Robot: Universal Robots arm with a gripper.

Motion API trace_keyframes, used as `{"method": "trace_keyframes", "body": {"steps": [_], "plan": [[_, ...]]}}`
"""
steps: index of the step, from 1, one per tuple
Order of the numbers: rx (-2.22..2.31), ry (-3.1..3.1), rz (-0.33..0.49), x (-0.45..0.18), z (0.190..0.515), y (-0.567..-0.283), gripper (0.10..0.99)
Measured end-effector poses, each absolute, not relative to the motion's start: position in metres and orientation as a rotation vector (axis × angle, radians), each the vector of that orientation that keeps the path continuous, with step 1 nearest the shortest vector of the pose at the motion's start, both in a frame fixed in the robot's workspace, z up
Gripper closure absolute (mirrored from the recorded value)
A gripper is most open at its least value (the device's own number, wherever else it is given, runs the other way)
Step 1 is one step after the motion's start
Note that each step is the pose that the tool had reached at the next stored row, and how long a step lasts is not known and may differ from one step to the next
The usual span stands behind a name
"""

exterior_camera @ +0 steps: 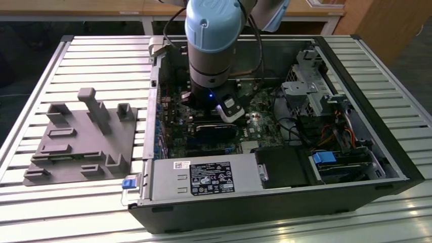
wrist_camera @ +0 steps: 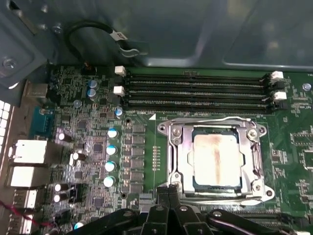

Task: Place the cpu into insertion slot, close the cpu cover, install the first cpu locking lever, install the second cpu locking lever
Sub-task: 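Install the second cpu locking lever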

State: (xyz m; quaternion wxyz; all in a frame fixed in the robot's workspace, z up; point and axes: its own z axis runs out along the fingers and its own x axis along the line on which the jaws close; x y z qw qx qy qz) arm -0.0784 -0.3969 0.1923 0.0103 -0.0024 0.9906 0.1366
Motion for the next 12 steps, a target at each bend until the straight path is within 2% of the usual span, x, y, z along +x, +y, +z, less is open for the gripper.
{"method": "trace_keyframes", "body": {"steps": [12], "plan": [[-0.008,3.090,0.439,-0.0808,0.1979,-0.3952,0.980]]}}
